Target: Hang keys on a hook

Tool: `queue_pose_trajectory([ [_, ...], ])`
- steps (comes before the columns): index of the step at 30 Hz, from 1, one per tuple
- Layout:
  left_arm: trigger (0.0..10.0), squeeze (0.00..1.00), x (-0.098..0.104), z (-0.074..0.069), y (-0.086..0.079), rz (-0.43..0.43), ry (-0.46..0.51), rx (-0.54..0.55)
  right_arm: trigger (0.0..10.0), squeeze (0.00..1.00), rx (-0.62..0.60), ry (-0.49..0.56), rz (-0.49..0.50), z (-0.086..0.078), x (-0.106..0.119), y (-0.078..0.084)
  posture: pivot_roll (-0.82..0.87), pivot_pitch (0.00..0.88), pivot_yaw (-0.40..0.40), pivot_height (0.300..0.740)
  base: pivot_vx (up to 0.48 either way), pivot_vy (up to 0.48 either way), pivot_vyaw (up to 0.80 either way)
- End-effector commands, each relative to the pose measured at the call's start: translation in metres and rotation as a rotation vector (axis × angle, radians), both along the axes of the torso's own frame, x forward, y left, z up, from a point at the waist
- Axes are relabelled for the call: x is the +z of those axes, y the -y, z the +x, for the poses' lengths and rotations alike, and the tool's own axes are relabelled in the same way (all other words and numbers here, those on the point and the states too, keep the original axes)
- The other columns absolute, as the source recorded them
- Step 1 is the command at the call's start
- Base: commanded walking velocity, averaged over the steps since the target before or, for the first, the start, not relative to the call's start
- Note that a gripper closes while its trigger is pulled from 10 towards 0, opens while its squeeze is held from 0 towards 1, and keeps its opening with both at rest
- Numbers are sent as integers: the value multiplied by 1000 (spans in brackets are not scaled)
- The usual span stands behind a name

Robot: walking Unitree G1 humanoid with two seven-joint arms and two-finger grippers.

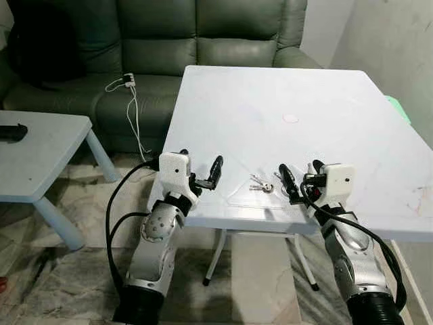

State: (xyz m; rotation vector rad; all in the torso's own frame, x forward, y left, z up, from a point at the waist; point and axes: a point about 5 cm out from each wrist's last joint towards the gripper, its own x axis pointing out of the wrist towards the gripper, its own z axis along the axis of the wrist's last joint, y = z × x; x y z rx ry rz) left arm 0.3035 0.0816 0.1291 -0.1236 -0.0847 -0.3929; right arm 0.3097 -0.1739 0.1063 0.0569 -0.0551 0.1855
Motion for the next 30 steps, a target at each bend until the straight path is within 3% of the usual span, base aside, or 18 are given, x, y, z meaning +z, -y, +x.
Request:
queue_pose_trajectory([
  [1, 10000, 0, 4, -4, 7, 19, 19, -41, 10000, 0, 4, 23, -10, 4, 9, -5, -18, 22, -58, 740, 0, 0, 0],
  [11, 10000, 0, 2, -11, 15, 15, 3, -74, 10000, 0, -31, 23, -15, 9, 13, -8, -15, 23, -65, 740, 0, 0, 0],
  [21, 10000, 0, 2, -16, 20, 15, -4, -100, 10000, 0, -170, -101, 37, 14, 3, -8, -14, 22, -69, 740, 0, 0, 0],
  [30, 10000, 0, 1, -20, 25, 8, -10, -118, 10000, 0, -266, -188, 25, 16, -10, -7, -8, 17, -73, 740, 0, 0, 0],
])
